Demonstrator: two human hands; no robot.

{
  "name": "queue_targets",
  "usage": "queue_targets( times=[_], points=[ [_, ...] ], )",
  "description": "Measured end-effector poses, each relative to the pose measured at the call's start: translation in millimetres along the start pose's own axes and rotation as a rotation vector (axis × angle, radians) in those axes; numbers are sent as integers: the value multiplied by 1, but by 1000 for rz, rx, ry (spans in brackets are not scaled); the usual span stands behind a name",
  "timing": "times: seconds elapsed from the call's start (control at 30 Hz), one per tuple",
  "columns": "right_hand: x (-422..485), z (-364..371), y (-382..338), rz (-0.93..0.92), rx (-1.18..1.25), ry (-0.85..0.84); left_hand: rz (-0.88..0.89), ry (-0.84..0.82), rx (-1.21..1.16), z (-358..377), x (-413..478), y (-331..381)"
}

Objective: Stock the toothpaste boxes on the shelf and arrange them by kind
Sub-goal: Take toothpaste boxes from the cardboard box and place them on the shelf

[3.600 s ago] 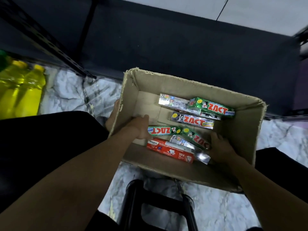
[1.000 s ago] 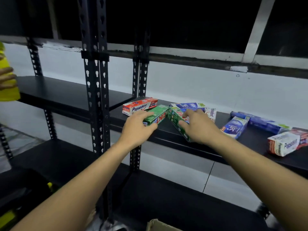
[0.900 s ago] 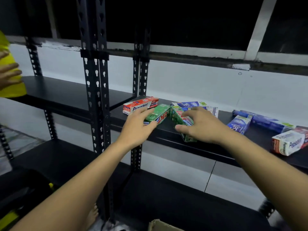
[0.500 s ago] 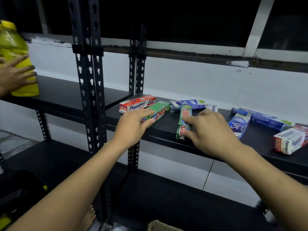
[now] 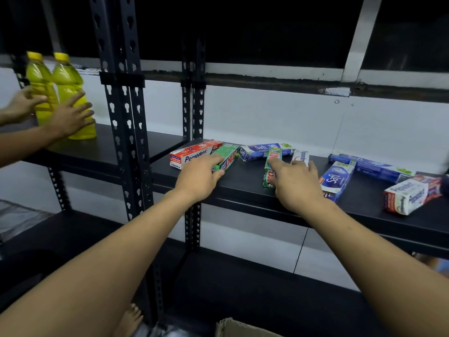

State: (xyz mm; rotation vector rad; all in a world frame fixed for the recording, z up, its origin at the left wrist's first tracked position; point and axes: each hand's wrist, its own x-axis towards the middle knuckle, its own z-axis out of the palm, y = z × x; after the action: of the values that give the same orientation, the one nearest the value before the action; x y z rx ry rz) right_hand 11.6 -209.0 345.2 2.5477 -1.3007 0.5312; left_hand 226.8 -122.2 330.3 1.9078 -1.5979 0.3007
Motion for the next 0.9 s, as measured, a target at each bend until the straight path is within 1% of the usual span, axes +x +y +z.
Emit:
queue_targets(
  times=[0.07,0.1,0.2,0.23,0.4,0.57,0.63,0.7,0.9],
  points=[
    [-4,0,1,-14,-5,-10,-2,-40,55,-1,-5,9],
    [-7,-1,2,-30,0,28,-6,-34,73,-2,-8,13],
    [-26,-10,6,-91,68,270,44,46,87,-2,-25,29],
    [-34,-14,7,-104,96,317,79,61,83,-3,-31,36],
    [-79,-22,21,-140,141,341,231,61,44,-3,-64,73],
    [-135,4,46,-135,151,385,327,19,32,23,-99,91],
    [-158,26,57,-124,149,350,333,-37,14,43,-115,95],
    [-180,54,67,-96,145,263,328,-123,12,68,-132,96],
    [-248,152,99,-13,165,-137,270,-452,33,157,-191,86]
  ],
)
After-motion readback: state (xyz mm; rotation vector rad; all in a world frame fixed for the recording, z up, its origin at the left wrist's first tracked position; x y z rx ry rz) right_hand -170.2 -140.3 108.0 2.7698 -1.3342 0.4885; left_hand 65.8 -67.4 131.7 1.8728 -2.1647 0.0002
